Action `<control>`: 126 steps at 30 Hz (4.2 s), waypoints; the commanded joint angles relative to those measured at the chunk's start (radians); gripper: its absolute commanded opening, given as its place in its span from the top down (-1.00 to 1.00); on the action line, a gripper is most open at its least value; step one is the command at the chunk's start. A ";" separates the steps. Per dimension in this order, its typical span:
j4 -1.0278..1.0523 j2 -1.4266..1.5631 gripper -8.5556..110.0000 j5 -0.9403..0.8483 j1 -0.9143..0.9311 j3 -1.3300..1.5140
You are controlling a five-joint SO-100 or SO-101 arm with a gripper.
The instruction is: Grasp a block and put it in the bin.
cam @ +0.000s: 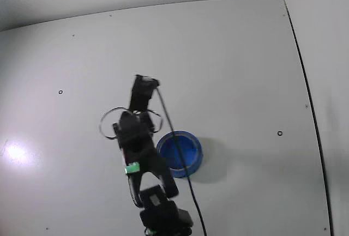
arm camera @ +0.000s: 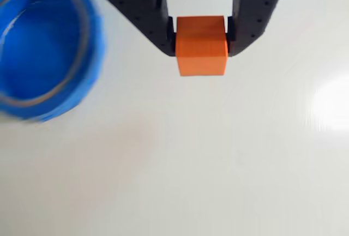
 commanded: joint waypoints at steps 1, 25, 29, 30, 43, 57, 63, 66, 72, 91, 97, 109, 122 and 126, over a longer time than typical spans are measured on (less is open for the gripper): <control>-0.005 0.302 0.86 -0.006 0.175 0.081; -0.017 0.489 0.55 -0.008 0.310 0.515; -0.011 0.491 0.41 -0.006 0.318 0.508; -0.008 0.491 0.42 -0.005 0.321 0.506; -0.003 0.945 0.80 0.012 0.325 0.522; 0.015 1.555 0.86 0.588 0.354 0.523; 0.175 1.511 0.86 0.795 0.367 0.545; 0.288 1.502 0.86 0.851 0.371 0.626; 0.394 1.502 0.86 0.798 0.365 0.779; 0.394 1.502 0.86 0.666 0.337 1.106; 0.394 1.502 0.86 0.666 0.241 1.106; 0.394 1.503 0.85 0.667 0.216 1.106; 0.394 1.503 0.85 0.681 0.219 1.111; 0.394 1.503 0.85 0.681 0.219 1.111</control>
